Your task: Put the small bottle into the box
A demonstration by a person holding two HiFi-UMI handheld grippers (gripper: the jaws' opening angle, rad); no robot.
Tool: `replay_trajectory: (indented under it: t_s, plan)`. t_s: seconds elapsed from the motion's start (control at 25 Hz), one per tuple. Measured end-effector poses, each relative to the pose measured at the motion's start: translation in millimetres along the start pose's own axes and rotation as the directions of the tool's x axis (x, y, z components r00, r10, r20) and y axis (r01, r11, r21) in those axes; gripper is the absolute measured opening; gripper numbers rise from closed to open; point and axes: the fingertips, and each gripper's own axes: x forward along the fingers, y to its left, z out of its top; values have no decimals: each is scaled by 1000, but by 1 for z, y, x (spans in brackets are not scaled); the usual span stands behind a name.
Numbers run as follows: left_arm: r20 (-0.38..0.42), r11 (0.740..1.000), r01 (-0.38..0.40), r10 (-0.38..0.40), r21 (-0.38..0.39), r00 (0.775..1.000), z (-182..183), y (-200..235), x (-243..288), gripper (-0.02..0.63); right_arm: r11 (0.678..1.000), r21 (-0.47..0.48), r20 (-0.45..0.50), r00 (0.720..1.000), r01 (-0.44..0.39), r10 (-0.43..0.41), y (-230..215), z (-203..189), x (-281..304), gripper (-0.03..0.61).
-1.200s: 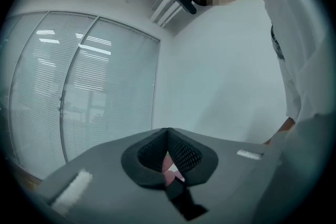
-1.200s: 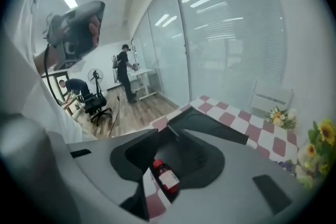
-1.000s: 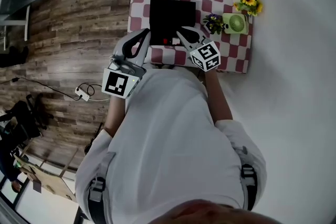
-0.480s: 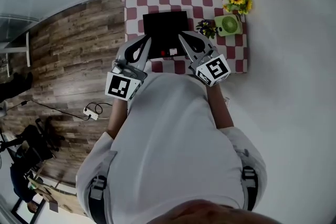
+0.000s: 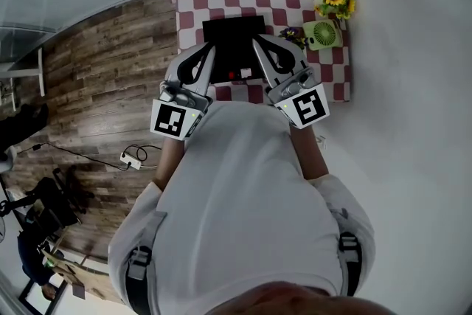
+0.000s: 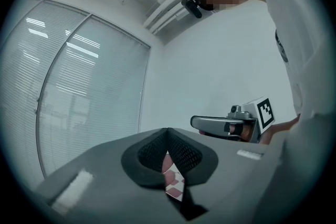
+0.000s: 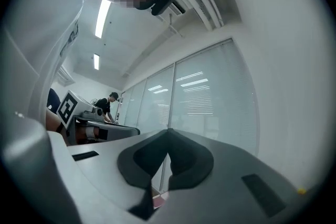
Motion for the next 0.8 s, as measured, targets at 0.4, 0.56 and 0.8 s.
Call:
replay_trajectory:
  t_s: [0.4,0.56,0.8]
  plan:
    - [13,997,-72,72,10,997,9,14,5,2,999,-25,-6,1000,25,-25,-9,6,-2,0]
    - [11,998,-63,62,17,998,11,7,5,2,999,-23,-1,999,34,-34,-12,10,-7,0]
    - [13,999,-51,51,16,999,11,-1,9,1,999,-32,-6,1000,24,-24,-13,10,-11,0]
